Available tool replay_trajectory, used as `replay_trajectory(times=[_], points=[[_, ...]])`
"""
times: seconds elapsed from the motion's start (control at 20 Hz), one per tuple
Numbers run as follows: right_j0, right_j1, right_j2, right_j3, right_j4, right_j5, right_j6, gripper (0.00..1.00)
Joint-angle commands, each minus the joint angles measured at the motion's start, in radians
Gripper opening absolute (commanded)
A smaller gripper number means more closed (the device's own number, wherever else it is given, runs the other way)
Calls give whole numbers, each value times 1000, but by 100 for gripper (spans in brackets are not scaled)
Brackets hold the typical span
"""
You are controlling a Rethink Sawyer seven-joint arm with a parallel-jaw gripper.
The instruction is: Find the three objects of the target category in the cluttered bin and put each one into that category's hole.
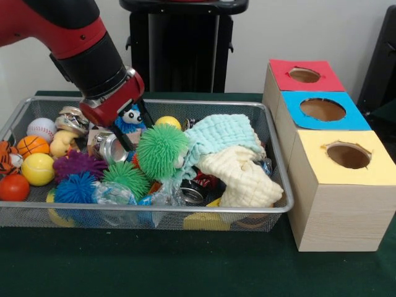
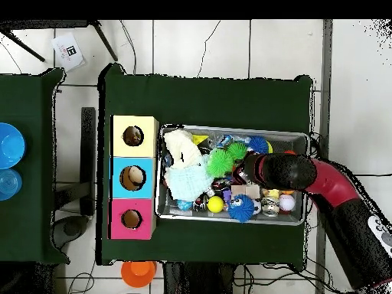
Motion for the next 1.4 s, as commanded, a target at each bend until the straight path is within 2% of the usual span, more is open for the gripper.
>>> replay_trajectory(times=[0.05,0.4,0.65,0.9,1.4], points=[[47,-25,-93,-78,-81,149,-49,100],[96,-59,-121,-142,-109,97,19,100],[63,-45,-99,-148,-123,0,3,100],[61,-37,-98,-173,-164,-88,14,100],[90,-21,-147,-215,-244,-152,34,100]])
